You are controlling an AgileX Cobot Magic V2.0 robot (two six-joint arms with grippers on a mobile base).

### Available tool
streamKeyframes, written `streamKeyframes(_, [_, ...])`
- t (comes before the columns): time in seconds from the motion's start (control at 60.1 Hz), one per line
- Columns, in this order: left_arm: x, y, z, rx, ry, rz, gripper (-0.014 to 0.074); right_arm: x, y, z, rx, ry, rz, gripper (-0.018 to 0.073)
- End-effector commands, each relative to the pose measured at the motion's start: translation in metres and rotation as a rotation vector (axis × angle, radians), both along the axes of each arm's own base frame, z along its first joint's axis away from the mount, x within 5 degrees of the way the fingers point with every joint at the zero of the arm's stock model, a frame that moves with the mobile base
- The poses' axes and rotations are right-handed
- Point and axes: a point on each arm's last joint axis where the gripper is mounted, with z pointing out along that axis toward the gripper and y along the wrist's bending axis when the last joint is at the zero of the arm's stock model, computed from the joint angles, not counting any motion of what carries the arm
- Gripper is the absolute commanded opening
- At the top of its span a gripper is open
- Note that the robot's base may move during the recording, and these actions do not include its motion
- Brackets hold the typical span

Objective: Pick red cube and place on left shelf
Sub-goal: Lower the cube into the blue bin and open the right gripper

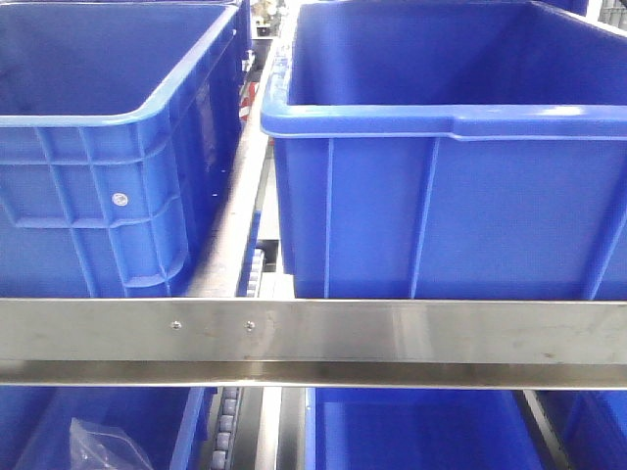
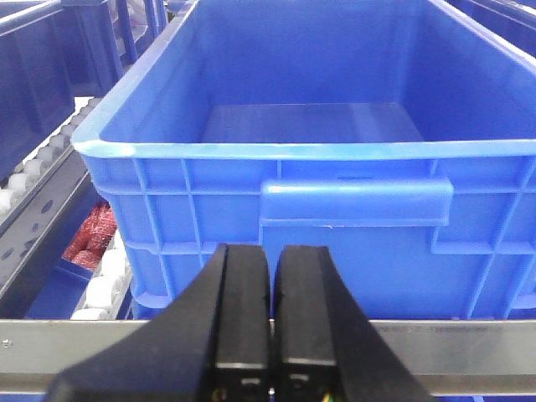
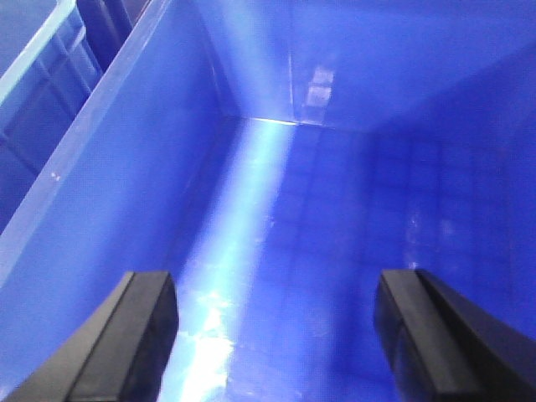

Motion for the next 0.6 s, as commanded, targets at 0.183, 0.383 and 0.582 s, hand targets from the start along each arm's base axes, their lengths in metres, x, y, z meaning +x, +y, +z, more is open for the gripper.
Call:
streamKeyframes(0.183, [0.0, 0.0, 0.001, -0.005, -0.08, -0.003, 0.0102, -0.039, -0.013, 0.059, 0.053, -0.235, 0.008, 0.033])
streamKeyframes(0.383, [0.0, 0.0, 0.001, -0.005, -0.08, -0.003, 0.0102, -0.097, -0.025, 0.067, 0.077, -0.298, 0.023, 0.0062])
streamKeyframes(0.582, [0.0, 0.0, 0.001, -0.005, -0.08, -0.003, 0.0102, -0.133, -0.036, 0.07, 0.104, -0.389, 0.031, 0.0052])
